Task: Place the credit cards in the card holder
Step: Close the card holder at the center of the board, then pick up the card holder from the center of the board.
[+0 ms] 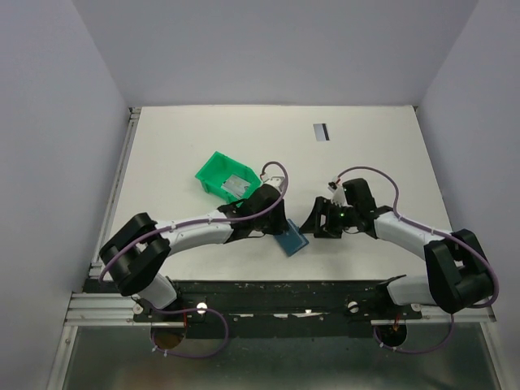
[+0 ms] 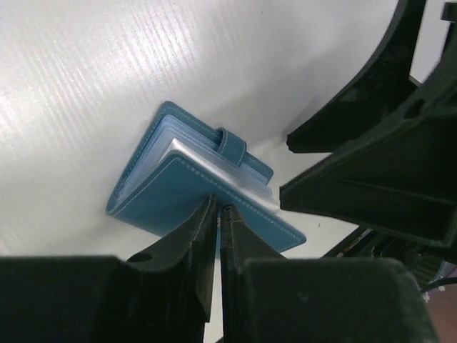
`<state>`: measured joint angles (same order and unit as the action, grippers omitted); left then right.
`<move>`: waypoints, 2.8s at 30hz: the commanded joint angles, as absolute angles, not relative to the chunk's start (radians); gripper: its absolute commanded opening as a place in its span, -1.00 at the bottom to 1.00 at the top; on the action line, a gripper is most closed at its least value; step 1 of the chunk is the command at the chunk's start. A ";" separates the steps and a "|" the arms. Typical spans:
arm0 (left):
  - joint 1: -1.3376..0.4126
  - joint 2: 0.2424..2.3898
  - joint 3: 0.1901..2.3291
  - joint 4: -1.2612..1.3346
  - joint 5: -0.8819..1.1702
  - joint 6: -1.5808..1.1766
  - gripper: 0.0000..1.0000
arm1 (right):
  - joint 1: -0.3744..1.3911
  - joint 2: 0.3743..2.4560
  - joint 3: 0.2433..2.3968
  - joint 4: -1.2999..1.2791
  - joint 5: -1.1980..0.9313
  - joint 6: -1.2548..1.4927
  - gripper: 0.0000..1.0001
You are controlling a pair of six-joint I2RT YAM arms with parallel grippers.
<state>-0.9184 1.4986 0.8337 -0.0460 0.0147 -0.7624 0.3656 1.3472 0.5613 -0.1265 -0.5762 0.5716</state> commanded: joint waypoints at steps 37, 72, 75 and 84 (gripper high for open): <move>-0.922 1.724 0.627 0.186 0.097 -0.851 -0.77 | 0.483 1.612 0.460 0.241 -0.643 0.802 -0.98; -0.884 1.626 0.604 0.086 0.074 -0.810 -0.61 | 0.477 1.503 0.480 0.146 -0.598 0.741 0.42; -0.890 1.651 0.585 0.103 0.077 -0.824 -0.63 | 0.479 1.555 0.457 0.212 -0.618 0.768 0.43; -0.899 1.716 0.534 0.205 0.118 -0.870 -0.70 | 0.494 1.686 0.419 0.471 -0.710 0.880 0.34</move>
